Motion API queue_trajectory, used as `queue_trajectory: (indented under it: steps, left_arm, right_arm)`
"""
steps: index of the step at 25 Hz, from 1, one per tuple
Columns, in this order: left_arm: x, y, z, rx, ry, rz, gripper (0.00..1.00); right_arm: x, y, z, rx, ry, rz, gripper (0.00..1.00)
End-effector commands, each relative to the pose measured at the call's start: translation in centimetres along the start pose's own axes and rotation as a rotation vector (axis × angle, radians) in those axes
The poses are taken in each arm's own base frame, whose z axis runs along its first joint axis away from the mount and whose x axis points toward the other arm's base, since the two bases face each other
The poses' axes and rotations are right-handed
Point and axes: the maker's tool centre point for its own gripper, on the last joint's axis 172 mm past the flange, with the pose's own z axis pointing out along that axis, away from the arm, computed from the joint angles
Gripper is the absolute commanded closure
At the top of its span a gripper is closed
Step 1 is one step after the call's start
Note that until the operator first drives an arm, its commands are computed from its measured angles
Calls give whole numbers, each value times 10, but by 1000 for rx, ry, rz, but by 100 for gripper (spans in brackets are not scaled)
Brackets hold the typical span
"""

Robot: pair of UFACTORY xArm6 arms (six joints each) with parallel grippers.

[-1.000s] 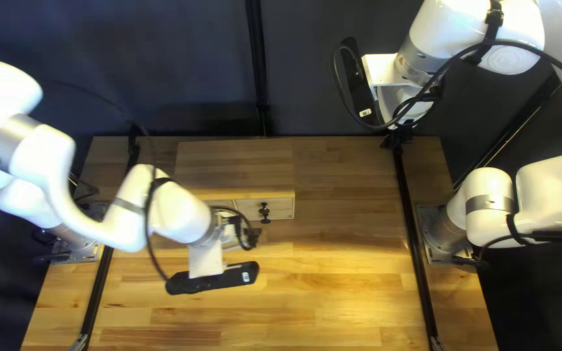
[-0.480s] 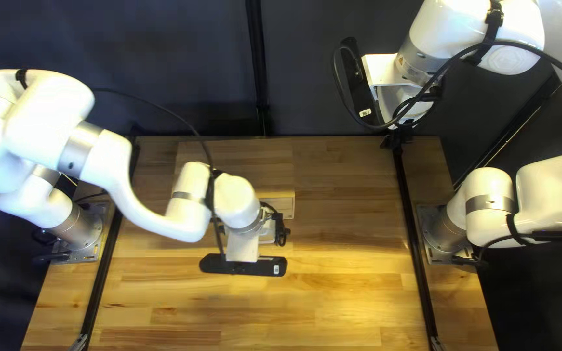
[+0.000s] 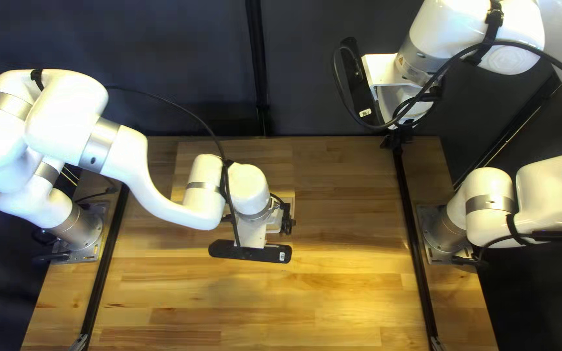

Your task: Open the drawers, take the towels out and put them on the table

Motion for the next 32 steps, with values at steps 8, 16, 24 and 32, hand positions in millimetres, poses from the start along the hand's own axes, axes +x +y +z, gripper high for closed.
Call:
queue_trajectory:
  steps: [8,16,24,32]
  left_arm:
    - [-9,-4,3,-42,17,58,0]
    - [-13,-7,7,-37,12,50,0]
    - [-19,-3,9,-32,4,37,0]
    - [-23,0,10,-39,4,20,0]
  right_arm:
    - [0,0,0,0,0,0,0]
    - [0,0,0,0,0,0,0]
    - [0,0,0,0,0,0,0]
    - [0,0,0,0,0,0,0]
